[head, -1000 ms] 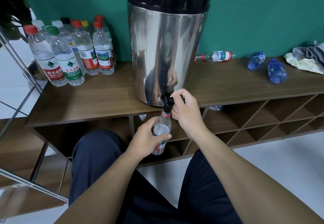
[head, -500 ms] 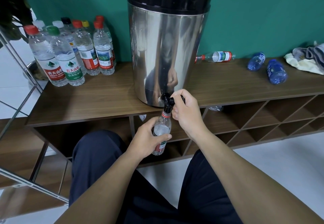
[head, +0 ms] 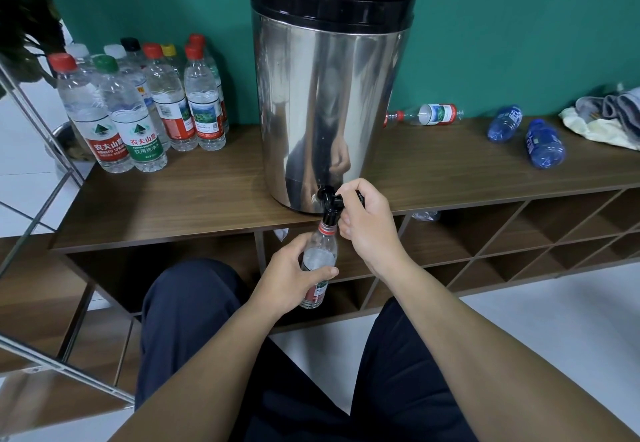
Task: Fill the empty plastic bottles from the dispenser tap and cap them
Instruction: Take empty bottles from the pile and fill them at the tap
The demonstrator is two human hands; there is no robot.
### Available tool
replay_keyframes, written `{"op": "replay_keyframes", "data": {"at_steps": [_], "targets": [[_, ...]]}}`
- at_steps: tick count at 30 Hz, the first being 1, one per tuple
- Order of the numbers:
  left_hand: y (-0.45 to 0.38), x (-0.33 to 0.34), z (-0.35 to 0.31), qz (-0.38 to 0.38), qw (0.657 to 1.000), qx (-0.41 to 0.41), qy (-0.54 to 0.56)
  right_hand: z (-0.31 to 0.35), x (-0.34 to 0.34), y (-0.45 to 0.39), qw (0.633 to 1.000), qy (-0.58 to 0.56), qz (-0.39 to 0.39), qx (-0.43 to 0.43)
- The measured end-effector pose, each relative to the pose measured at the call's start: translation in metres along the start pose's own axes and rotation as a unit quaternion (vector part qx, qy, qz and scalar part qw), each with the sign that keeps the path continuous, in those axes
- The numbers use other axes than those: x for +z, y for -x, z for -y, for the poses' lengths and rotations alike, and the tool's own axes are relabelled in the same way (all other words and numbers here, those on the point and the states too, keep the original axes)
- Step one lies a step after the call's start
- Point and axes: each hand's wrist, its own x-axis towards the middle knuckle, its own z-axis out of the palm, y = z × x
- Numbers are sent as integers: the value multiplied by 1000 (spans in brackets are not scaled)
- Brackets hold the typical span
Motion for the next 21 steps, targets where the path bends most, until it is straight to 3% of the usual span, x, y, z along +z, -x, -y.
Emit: {"op": "replay_keyframes", "data": {"at_steps": [21], "targets": [[-1,2,2,-5,1000,7,8,-1,0,0,1000,6,-5,-3]]}}
